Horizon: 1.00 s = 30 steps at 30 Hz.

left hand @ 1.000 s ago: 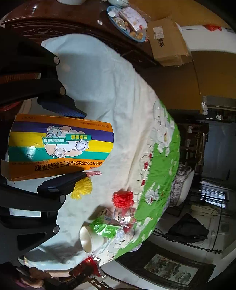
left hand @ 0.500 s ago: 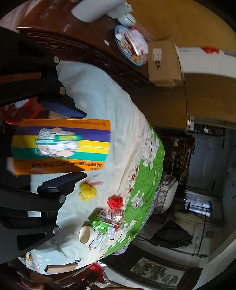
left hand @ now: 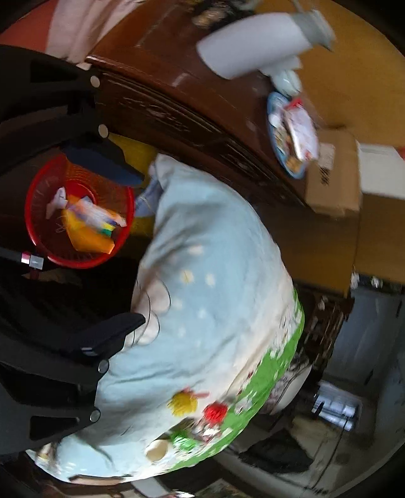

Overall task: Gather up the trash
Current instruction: 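Carry both bags to the red wastebasket and open both tools over it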

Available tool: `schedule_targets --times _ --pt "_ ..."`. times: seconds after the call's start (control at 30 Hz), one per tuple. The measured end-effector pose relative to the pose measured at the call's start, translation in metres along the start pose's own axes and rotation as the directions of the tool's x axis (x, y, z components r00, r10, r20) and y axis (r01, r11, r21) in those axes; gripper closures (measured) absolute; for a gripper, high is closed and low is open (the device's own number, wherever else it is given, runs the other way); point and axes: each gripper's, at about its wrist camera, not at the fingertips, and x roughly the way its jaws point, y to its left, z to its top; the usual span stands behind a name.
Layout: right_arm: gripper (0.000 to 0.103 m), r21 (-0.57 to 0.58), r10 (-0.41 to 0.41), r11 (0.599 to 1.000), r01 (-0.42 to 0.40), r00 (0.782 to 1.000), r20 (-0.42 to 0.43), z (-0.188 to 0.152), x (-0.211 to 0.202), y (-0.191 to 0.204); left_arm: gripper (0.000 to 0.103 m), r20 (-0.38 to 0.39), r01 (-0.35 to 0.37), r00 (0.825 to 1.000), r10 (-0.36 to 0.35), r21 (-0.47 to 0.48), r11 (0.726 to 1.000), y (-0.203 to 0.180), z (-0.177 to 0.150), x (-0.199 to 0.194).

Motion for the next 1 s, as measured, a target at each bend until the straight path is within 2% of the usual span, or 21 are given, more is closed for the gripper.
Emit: schedule_targets --times 0.07,0.17,0.3,0.53,0.6,0.67,0.77,0.87,1.0 --pt "0.059 -0.019 0.024 1.0 -0.024 0.999 -0.035 -0.003 0.014 0.012 0.014 -0.005 0.005 1.0 -0.005 -0.045 0.999 0.015 0.0 0.003" --pt "0.059 -0.056 0.066 0.996 -0.072 0.992 -0.104 -0.011 0.039 0.037 0.012 -0.003 -0.008 1.0 0.007 -0.102 0.995 0.036 0.001 0.007" --pt "0.059 -0.12 0.114 0.983 -0.141 0.971 -0.212 -0.027 0.072 0.081 0.01 0.002 -0.041 0.999 0.042 -0.141 0.989 0.059 -0.002 0.011" --pt "0.057 -0.233 0.165 0.934 -0.272 0.905 -0.393 -0.062 0.133 0.162 0.009 -0.032 -0.068 0.998 0.063 -0.199 0.978 0.096 -0.014 0.029" --pt "0.056 -0.252 0.181 0.912 -0.322 0.871 -0.457 -0.074 0.153 0.186 0.009 -0.037 -0.076 0.997 0.07 -0.208 0.975 0.103 -0.018 0.032" --pt "0.047 -0.266 0.179 0.899 -0.348 0.846 -0.503 -0.084 0.167 0.203 0.009 -0.04 -0.087 0.996 0.08 -0.221 0.972 0.112 -0.022 0.035" --pt "0.038 -0.287 0.161 0.886 -0.363 0.823 -0.544 -0.097 0.185 0.223 0.009 -0.041 -0.09 0.996 0.082 -0.253 0.963 0.126 -0.026 0.037" --pt "0.033 -0.28 0.161 0.883 -0.376 0.804 -0.572 -0.104 0.191 0.229 0.009 -0.045 -0.09 0.996 0.08 -0.276 0.957 0.135 -0.028 0.04" --pt "0.033 -0.273 0.146 0.891 -0.362 0.799 -0.584 -0.106 0.193 0.228 0.009 -0.058 -0.079 0.996 0.064 -0.29 0.954 0.14 -0.031 0.046"
